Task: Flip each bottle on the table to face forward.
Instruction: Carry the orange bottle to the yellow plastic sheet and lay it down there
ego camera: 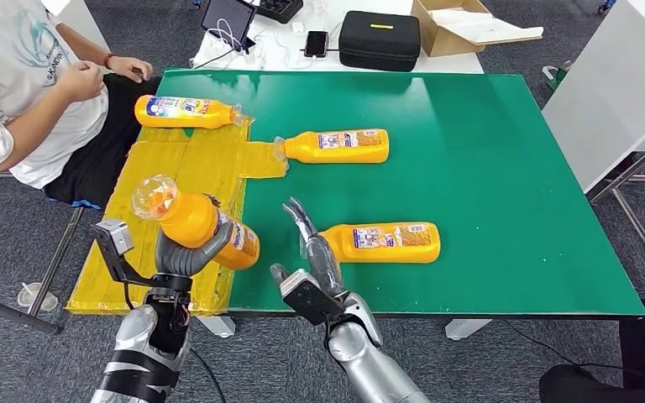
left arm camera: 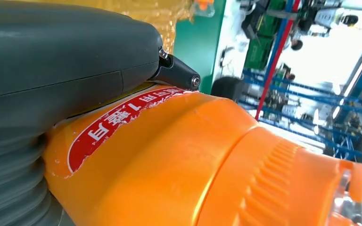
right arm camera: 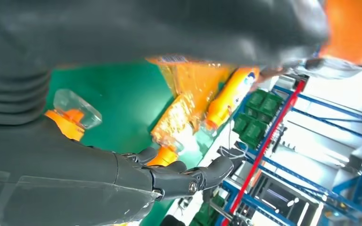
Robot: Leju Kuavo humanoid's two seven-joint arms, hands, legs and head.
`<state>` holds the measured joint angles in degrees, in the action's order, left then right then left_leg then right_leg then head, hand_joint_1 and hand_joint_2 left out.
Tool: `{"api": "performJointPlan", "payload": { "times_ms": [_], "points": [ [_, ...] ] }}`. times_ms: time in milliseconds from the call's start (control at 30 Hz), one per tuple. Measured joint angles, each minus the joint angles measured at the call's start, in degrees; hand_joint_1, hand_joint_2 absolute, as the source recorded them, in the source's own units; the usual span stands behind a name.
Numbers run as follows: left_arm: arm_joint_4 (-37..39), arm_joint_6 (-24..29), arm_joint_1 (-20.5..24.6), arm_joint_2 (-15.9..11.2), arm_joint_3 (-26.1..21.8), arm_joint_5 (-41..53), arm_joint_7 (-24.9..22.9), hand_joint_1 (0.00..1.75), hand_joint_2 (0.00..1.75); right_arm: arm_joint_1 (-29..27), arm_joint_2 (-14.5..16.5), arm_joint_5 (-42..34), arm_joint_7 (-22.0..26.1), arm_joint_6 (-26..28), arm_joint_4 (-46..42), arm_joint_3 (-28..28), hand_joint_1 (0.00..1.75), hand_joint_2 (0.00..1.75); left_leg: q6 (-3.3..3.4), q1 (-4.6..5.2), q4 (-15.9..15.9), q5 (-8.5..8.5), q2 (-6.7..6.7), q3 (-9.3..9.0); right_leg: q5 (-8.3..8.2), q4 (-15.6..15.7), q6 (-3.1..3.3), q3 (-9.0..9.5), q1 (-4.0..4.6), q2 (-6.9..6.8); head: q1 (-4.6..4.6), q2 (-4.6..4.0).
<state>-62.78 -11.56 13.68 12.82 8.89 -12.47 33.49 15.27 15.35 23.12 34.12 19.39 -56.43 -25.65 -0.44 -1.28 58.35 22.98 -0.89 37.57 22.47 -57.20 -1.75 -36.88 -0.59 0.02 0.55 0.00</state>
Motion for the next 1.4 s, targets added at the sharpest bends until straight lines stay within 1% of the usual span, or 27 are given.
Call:
{"api": "performJointPlan", "payload": {
  "times_ms": [133, 200, 233, 333, 433, 500, 533, 633, 800, 1067, 1267, 1333, 1367, 1400],
  "points": [
    [-0.1, 4.0, 1.1, 0.0, -1.7, 1.2, 1.2, 1.75, 1.75, -2.1, -0.3, -4.4, 1.5, 0.1, -5.2, 1.1, 0.00, 0.00, 0.00, 0.00, 0.0, 0.00, -0.01, 0.01, 0.00, 0.0, 0.00, 0.00, 0.00, 0.00, 0.00, 0.01],
    [-0.1, 8.0, 2.0, 0.0, -2.7, 4.6, 2.5, 1.75, 1.75, -3.4, -0.6, -6.4, 2.3, 0.2, -8.8, 1.6, 0.00, 0.00, 0.00, 0.00, 0.0, 0.00, -0.01, 0.01, 0.00, 0.0, 0.00, 0.00, 0.01, 0.00, -0.01, 0.01],
    [-0.1, 11.3, 2.5, -0.2, -3.0, 8.0, 3.4, 1.75, 1.75, -4.0, -0.7, -7.3, 2.8, 0.3, -10.6, 1.8, 0.00, 0.00, 0.00, -0.01, 0.0, 0.00, -0.01, 0.01, 0.00, 0.0, 0.00, 0.00, 0.01, 0.00, -0.01, 0.01],
    [1.6, 25.2, 5.4, -1.3, -3.3, 24.4, 5.4, 1.75, 1.75, -5.3, -0.9, -9.1, 4.3, 1.0, -15.8, 1.9, 0.00, 0.00, 0.00, -0.01, 0.0, -0.01, -0.01, 0.00, 0.00, 0.0, 0.00, 0.00, 0.01, 0.00, -0.01, 0.01],
    [8.0, 37.6, 10.4, -3.2, -2.7, 42.1, 4.5, 1.75, 1.75, -5.2, -0.9, -9.6, 4.6, 1.4, -19.3, 0.9, 0.00, 0.00, -0.02, -0.01, 0.0, -0.05, -0.01, -0.01, -0.02, 0.0, 0.00, 0.02, 0.01, 0.00, -0.01, 0.00],
    [14.1, 42.5, 14.0, -4.8, -1.5, 51.7, 3.1, 1.75, 1.75, -4.6, -0.9, -9.6, 4.3, 1.2, -20.1, -0.4, 0.00, 0.00, -0.03, -0.02, 0.0, -0.08, 0.00, -0.02, -0.06, 0.0, -0.02, 0.03, 0.02, 0.00, -0.01, 0.00],
    [17.2, 43.5, 15.6, -5.6, -0.8, 55.4, 2.3, 1.75, 1.75, -4.3, -0.9, -9.6, 4.1, 1.0, -20.1, -1.0, 0.00, 0.00, -0.03, -0.02, 0.0, -0.09, 0.01, -0.02, -0.07, 0.0, -0.03, 0.03, 0.01, 0.01, -0.01, 0.00],
    [24.9, 42.8, 18.9, -7.7, 1.5, 62.3, -0.1, 1.75, 1.75, -3.7, -0.9, -9.5, 4.0, 0.3, -19.8, -2.6, 0.00, 0.00, -0.03, -0.01, 0.0, -0.10, 0.04, -0.03, -0.09, 0.0, -0.05, 0.02, 0.01, 0.04, -0.01, 0.00],
    [33.4, 37.5, 21.5, -10.0, 4.1, 65.8, -2.6, 1.75, 1.75, -3.0, -1.0, -9.6, 4.1, -0.6, -19.0, -4.1, 0.00, 0.00, -0.03, -0.01, 0.0, -0.10, 0.03, 0.00, -0.08, 0.0, -0.05, 0.00, 0.01, 0.04, -0.01, 0.00],
    [39.2, 30.1, 22.4, -11.8, 5.2, 66.5, -4.1, 1.75, 1.75, -2.5, -1.0, -10.1, 4.1, -1.8, -18.0, -4.9, 0.00, 0.00, -0.04, -0.01, 0.0, -0.09, 0.03, 0.02, -0.07, 0.0, -0.04, -0.02, 0.01, 0.04, -0.01, 0.00],
    [40.9, 27.6, 22.5, -12.4, 5.7, 67.6, -4.9, 1.75, 1.75, -2.4, -1.0, -10.4, 4.0, -2.3, -17.1, -5.2, 0.00, 0.00, -0.03, -0.01, 0.0, -0.10, 0.02, 0.01, -0.08, 0.0, -0.05, -0.01, 0.01, 0.04, -0.01, 0.01],
    [41.3, 26.5, 22.7, -12.5, 6.0, 68.0, -5.0, 1.60, 1.75, -2.3, -1.0, -10.6, 3.9, -2.7, -16.8, -5.3, 0.00, 0.00, -0.03, -0.01, 0.0, -0.10, 0.02, 0.01, -0.08, 0.0, -0.05, 0.00, 0.00, 0.04, -0.01, 0.01],
    [41.4, 25.8, 22.8, -12.5, 6.1, 68.2, -5.1, 1.23, 1.75, -2.2, -1.0, -10.7, 3.8, -2.9, -16.6, -5.3, 0.00, 0.00, -0.03, -0.01, 0.0, -0.10, 0.02, 0.01, -0.08, 0.0, -0.05, 0.00, 0.00, 0.04, -0.01, 0.01],
    [41.6, 25.1, 23.0, -12.6, 6.2, 68.5, -5.3, 0.81, 1.75, -2.2, -0.9, -10.8, 3.8, -3.1, -16.4, -5.4, 0.00, 0.00, -0.03, -0.01, 0.0, -0.10, 0.01, 0.01, -0.08, 0.0, -0.05, 0.00, 0.00, 0.04, -0.02, 0.00]
  ]
}}
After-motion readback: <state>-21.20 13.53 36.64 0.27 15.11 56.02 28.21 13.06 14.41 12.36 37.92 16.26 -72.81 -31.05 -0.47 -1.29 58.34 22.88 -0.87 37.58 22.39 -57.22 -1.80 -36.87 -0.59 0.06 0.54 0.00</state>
